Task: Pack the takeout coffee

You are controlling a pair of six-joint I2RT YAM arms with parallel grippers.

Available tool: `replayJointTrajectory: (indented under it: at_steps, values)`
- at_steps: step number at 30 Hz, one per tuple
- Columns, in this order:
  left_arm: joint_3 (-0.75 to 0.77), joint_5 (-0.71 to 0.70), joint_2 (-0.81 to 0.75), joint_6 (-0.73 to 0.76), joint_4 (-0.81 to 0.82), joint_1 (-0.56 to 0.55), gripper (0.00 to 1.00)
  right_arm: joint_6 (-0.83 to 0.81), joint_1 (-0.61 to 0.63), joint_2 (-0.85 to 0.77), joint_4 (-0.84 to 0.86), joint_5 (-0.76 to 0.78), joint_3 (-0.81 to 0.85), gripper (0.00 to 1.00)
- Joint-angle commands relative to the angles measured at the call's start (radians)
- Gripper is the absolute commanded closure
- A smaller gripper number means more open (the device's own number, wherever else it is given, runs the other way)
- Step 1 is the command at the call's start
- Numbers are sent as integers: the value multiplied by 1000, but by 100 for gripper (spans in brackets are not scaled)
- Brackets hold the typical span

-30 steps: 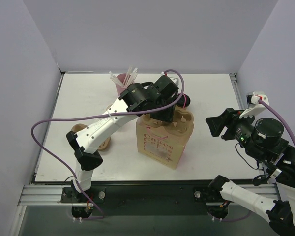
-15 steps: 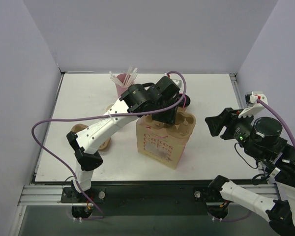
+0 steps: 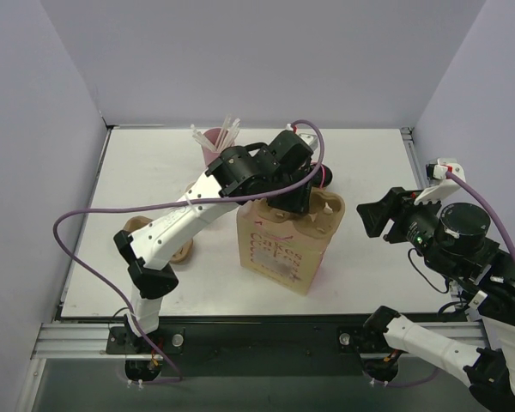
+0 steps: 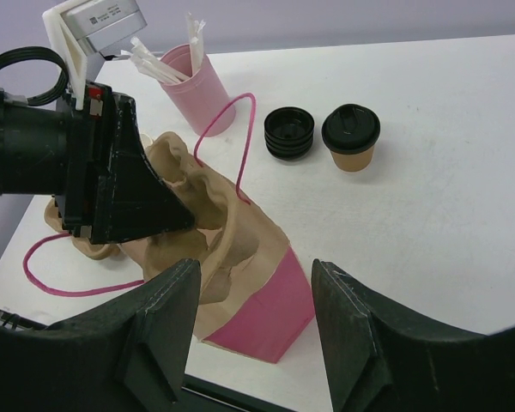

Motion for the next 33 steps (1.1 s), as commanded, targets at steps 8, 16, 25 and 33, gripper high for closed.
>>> replayJointTrajectory:
  at_steps: [8, 16, 25, 33]
  values:
    - [32, -29, -60, -7, 10, -6, 56, -6, -7, 10, 7, 18, 9, 45]
    - [3, -55, -43, -23, -30, -5, 57, -5, -5, 12, 7, 17, 12, 46]
    - [-8, -39, -4, -39, -33, 0, 57, -8, -7, 7, 6, 24, 11, 45]
    - [-23, -46, 11, -48, -59, 0, 57, -14, -5, 4, 6, 29, 9, 45]
